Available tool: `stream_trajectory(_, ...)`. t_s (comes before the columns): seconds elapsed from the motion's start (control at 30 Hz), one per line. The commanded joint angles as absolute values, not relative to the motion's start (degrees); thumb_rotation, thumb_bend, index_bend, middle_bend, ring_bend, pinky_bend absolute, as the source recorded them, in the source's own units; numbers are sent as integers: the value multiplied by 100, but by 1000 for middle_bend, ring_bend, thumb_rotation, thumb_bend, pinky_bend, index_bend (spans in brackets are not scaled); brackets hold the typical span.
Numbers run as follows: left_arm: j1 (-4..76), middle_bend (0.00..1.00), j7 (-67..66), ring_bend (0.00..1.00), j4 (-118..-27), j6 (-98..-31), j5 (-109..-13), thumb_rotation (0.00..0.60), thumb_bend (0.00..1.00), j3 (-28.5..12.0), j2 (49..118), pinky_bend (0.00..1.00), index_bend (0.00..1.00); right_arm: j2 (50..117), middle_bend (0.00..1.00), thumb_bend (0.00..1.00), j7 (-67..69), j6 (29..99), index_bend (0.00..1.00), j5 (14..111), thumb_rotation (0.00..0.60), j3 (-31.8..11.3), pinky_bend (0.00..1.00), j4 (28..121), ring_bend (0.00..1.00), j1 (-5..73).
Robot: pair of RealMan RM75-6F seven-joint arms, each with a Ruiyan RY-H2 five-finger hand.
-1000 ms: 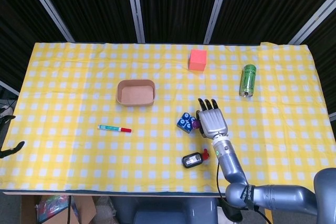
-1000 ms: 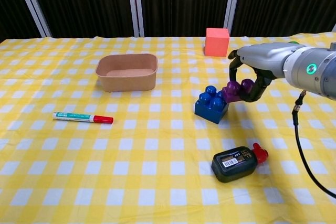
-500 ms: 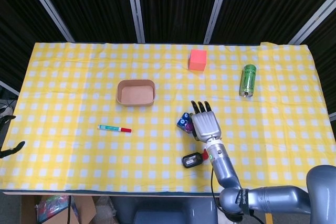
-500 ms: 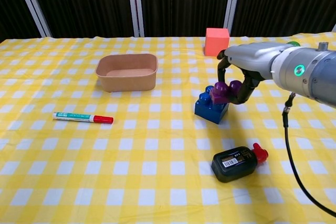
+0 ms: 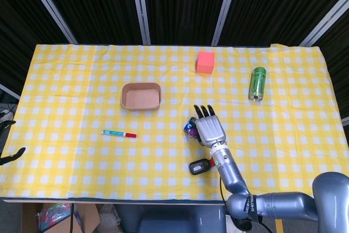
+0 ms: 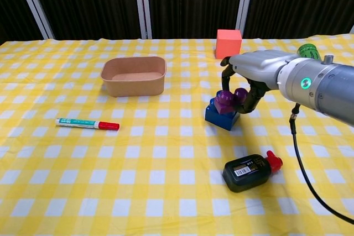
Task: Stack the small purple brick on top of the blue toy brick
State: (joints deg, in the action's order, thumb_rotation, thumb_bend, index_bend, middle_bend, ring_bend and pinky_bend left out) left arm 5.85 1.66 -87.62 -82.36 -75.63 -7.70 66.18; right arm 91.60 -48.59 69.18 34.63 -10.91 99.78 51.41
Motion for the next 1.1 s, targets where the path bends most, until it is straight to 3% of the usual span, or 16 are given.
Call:
stream_trajectory(0.03, 585, 87, 185, 0, -8757, -8223, -7552, 600, 210, -771, 6615, 47, 254, 9183, 1, 501, -4901, 6960, 580, 3417, 600, -1106, 0, 10002, 0, 5153)
stream_trajectory(1.1, 605, 87, 535, 0, -8618, -8074, -7475, 600, 210, -806, 6560, 47, 255, 9558, 1, 500, -4993, 6978, 584, 2790, 600, -1558, 0, 9681, 0, 5483)
